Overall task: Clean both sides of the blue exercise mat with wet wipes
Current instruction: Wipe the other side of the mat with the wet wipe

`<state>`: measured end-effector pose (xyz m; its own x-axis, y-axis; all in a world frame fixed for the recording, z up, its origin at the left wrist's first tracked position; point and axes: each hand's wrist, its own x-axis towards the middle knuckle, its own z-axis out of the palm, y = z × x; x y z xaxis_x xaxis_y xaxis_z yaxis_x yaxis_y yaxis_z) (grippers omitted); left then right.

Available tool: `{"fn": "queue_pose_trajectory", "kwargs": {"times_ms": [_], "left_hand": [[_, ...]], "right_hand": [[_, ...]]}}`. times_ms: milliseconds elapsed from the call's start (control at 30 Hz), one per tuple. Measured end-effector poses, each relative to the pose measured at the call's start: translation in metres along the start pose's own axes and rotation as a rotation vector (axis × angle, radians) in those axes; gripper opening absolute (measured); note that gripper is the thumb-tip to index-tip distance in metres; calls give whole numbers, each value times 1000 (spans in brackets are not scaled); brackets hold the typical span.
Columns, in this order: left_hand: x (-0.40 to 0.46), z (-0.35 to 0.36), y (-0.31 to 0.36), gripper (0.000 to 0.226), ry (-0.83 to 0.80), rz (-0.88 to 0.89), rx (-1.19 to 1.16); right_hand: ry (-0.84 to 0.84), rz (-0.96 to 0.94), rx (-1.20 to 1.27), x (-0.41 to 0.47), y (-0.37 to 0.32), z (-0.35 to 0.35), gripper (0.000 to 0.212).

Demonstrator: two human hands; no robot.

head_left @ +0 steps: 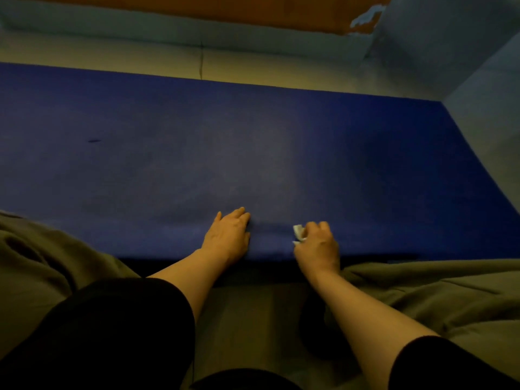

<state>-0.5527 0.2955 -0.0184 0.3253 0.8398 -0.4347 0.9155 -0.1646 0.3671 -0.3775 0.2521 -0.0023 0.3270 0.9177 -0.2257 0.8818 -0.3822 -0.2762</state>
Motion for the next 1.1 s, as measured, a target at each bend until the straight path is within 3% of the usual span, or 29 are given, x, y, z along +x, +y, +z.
{"fn": "queue_pose_trajectory", "kwargs": {"times_ms": [100,167,233,367,433,567,633,800,967,1033,1100], "left_hand": [[7,4,3,55,16,-13,19],[13,5,3,59,20,-16,21],[18,4,2,58,17,-20,28],[26,3,0,57,-1,-34,36],[27,4,0,57,-3,-51,30],[31,10,0,56,23,-68,41],[33,11,-1,55,47,-76,50],[41,2,-3,56,111,-86,102],[50,3,-7,58,77,-112,129],[53,4,-9,62,63,-109,145],[56,0,-10,65,78,-86,151]], "right_hand": [[-137,-273,124,-15,-39,27,23],[-185,-327,166,-12,-45,34,25],[-122,-260,138,7,-31,31,25],[75,79,166,38,-12,18,28],[59,45,169,35,-25,22,23],[-131,-258,200,20,-50,42,16],[-110,-210,187,31,-44,41,20],[93,136,199,58,-24,26,27],[-76,-202,230,45,-53,48,13],[-106,-222,229,52,-51,53,15],[-31,-134,223,65,-38,51,23]]}}
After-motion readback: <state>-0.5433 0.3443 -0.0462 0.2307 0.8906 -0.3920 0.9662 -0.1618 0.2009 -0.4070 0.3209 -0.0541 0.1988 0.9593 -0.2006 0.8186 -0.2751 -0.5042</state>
